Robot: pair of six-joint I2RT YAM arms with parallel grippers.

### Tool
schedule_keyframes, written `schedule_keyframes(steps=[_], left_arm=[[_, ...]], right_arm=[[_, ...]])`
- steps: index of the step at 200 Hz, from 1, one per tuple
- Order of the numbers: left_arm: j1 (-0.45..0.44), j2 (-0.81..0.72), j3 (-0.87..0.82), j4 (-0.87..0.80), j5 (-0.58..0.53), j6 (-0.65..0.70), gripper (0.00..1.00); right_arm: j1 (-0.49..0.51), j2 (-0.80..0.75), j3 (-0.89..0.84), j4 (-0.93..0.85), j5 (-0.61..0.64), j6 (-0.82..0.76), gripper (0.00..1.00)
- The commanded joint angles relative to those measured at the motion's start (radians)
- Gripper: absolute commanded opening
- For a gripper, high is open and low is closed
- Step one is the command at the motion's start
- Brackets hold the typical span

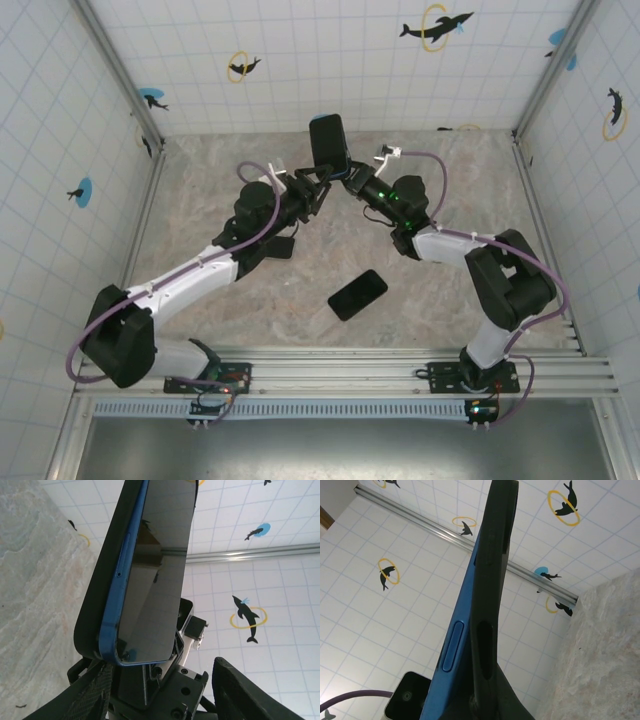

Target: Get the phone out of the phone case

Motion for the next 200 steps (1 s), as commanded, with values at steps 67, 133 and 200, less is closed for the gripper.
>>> schedule_keyframes(steps=[67, 133, 200], left_arm=[[-0.004, 0.031, 0.019, 0.126, -0.033, -0.046, 0.51], [-0.004, 0.074, 0.007, 0.198, -0.091, -0.110, 0.45], [-0.005, 0.123, 0.053, 0.265, -0.122, -0.156, 0.21]], right_arm=[[0.013, -0.016, 0.019, 0.109, 0.002, 0.008, 0.00], [0.038, -0.034, -0.016, 0.164, 0.049, 0.015, 0.00], [0.077, -0.087, -0.078, 0.114, 0.152, -0.046, 0.00]])
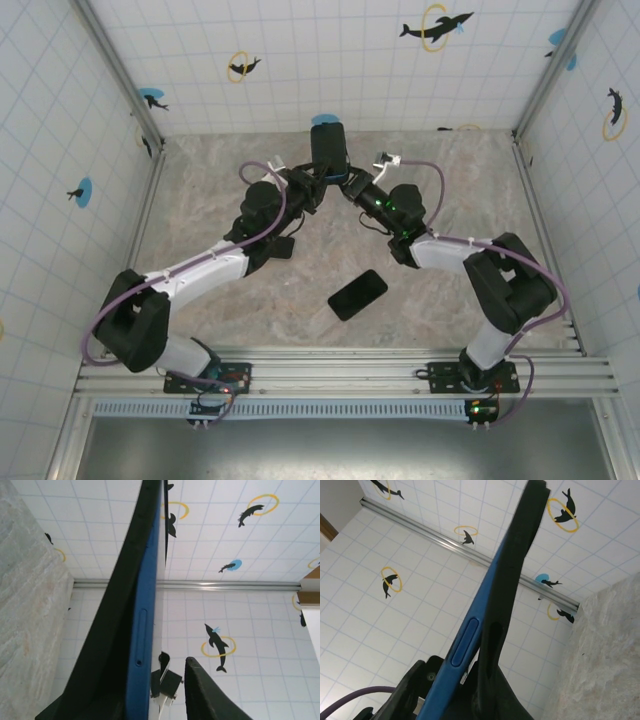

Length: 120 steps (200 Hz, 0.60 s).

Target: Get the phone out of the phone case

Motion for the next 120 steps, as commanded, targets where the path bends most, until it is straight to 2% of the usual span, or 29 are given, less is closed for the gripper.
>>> schedule_keyframes(steps=[1, 46, 65, 120], left_arm=[[-0.003, 0.021, 0.050, 0.070, -0.020, -0.016, 0.21], [-0.004, 0.004, 0.059, 0.046, -0.019, 0.003, 0.00], [-0.005, -0.003, 0.082, 0.042, -0.009, 0.017, 0.00], [-0.019, -0.013, 0.155, -0.005, 0.017, 0.050, 0.00]], right_arm=[[0.022, -0.064, -0.017, 0.055, 0.043, -0.041, 0.00], [0.024, -0.085, -0.021, -0.049, 0.103, -0.080, 0.00], [0.023, -0.094, -0.011, -0.203, 0.149, -0.102, 0.00], [0.013, -0.074, -0.024, -0.345, 0.244, -0.109, 0.00]])
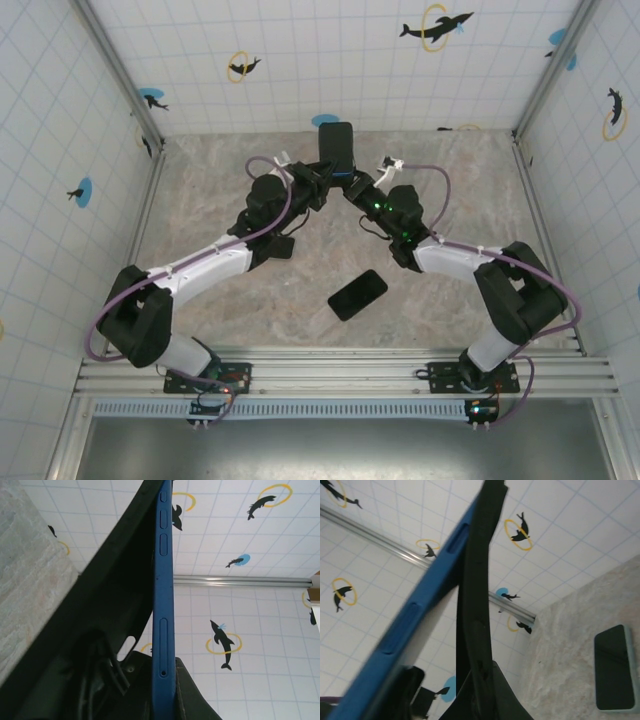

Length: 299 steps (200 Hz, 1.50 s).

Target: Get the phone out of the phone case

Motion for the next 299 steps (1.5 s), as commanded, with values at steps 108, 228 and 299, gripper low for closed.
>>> schedule_keyframes(steps=[108, 228, 299], left_arm=[[0.028, -0.098, 0.027, 0.033, -0.008, 0.085, 0.00], [-0.037, 0.011, 0.156, 0.097, 0.026, 0.049, 0.00], [-0.057, 0.035, 0.198, 0.092, 0.044, 0.032, 0.00]], right_arm=[[-0.029, -0.053, -0.050, -0.127, 0.112, -0.071, 0.00], [0.047, -0.039, 0.043, -0.232, 0.156, -0.197, 0.00], [0.052, -0.037, 0.038, -0.266, 0.216, -0.265, 0.00]])
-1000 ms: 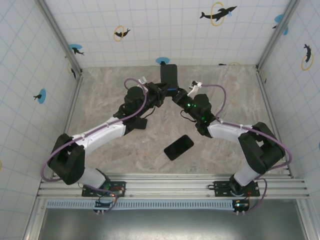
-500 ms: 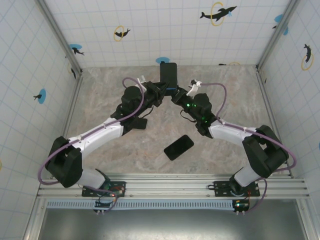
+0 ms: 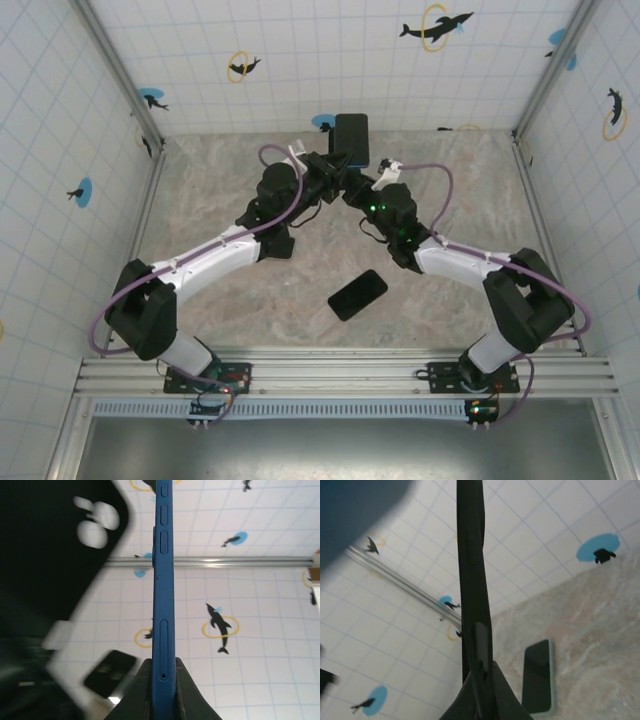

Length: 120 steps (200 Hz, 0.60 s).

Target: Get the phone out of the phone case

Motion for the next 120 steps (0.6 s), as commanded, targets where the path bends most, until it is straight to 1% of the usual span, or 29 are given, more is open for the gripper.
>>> schedule_keyframes(steps=[1, 12, 27, 55, 65, 82, 103, 105, 109, 120], left_arm=[[-0.007, -0.021, 0.053, 0.146, 0.016, 0.005, 0.00], [0.000, -0.035, 0.048, 0.132, 0.018, 0.018, 0.00], [0.024, -0.066, 0.046, 0.052, 0.026, 0.074, 0.00], [0.095, -0.107, 0.037, -0.115, 0.116, 0.178, 0.00], [0.130, -0.123, 0.027, -0.187, 0.139, 0.226, 0.00], [0.203, -0.144, -0.004, -0.276, 0.213, 0.305, 0.00], [0.296, -0.171, -0.078, -0.294, 0.316, 0.384, 0.00], [0.298, -0.173, -0.082, -0.301, 0.324, 0.396, 0.00], [0.338, -0.176, -0.088, -0.316, 0.340, 0.422, 0.00], [0.390, -0.182, -0.094, -0.380, 0.380, 0.496, 0.00]], right_arm=[[0.008, 0.009, 0.012, -0.041, 0.029, -0.038, 0.00], [0.001, 0.005, 0.003, -0.038, 0.025, -0.033, 0.00], [-0.018, -0.006, -0.021, -0.020, 0.013, -0.012, 0.00], [-0.037, -0.013, -0.038, -0.001, -0.031, 0.025, 0.00], [-0.043, -0.007, -0.041, 0.011, -0.050, 0.058, 0.00], [-0.044, 0.006, -0.044, 0.033, -0.078, 0.103, 0.00], [-0.042, 0.029, -0.034, 0.056, -0.114, 0.151, 0.00], [-0.042, 0.031, -0.032, 0.056, -0.117, 0.154, 0.00], [-0.039, 0.035, -0.028, 0.057, -0.122, 0.161, 0.00], [-0.036, 0.046, -0.016, 0.057, -0.136, 0.179, 0.00]])
